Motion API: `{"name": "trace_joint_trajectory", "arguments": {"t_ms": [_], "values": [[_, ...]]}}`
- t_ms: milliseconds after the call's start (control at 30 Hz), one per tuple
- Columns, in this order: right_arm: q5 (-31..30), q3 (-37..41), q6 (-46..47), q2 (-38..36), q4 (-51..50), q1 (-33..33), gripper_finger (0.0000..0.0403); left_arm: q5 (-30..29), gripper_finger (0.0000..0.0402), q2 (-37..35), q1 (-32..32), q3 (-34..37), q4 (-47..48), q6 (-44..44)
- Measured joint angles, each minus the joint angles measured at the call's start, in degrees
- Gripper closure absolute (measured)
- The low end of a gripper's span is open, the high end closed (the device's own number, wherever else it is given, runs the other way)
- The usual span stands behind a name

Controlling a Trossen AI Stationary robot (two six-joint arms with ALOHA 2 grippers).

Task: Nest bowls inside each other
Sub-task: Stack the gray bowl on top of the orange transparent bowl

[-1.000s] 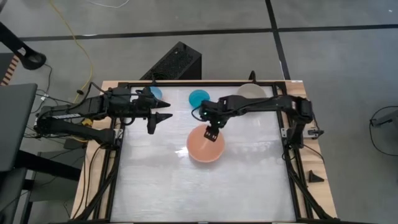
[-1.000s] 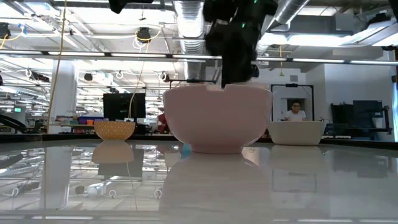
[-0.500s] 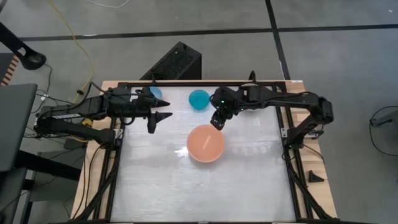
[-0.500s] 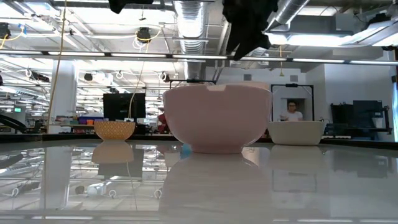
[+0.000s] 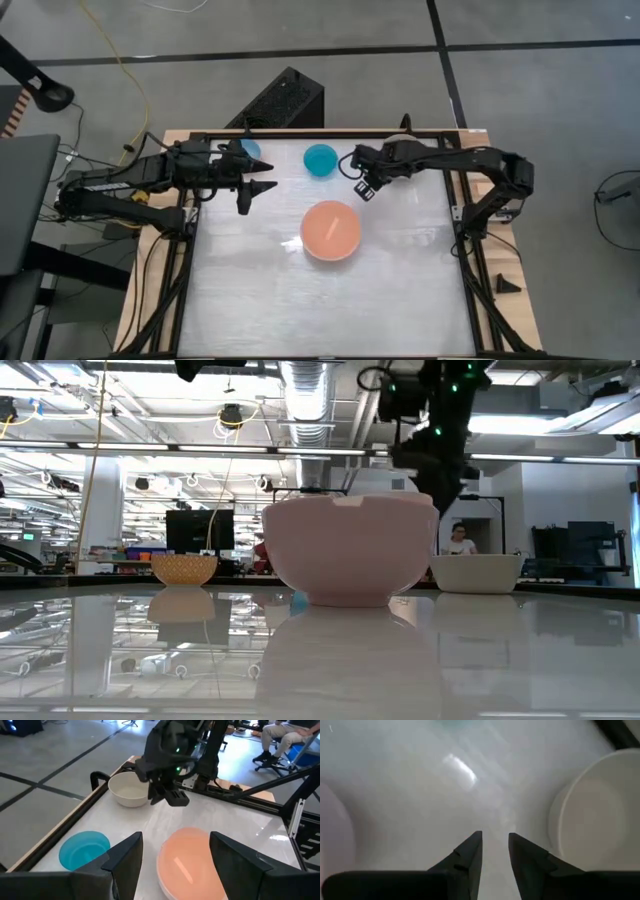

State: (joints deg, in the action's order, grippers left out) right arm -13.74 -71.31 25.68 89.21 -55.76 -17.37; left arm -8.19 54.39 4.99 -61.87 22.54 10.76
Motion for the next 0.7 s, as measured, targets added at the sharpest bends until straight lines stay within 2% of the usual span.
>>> {"name": "trace_joint_trajectory", "arguments": {"t_ms": [400, 600, 700], "values": [[1.91, 5.98, -5.57, -0.02, 1.94, -8.76, 0.0177, 0.0, 0.0183, 0.0, 0.0, 0.0, 0.06, 0.0], [4.1, 6.35, -9.36, -0.02, 2.76, -14.68, 0.0171, -0.04, 0.0183, 0.0, 0.0, 0.0, 0.07, -0.02], [7.42, 6.34, -10.92, 0.0, 3.27, -17.86, 0.0176, -0.1, 0.0183, 0.0, 0.0, 0.01, 0.07, -0.01]]}}
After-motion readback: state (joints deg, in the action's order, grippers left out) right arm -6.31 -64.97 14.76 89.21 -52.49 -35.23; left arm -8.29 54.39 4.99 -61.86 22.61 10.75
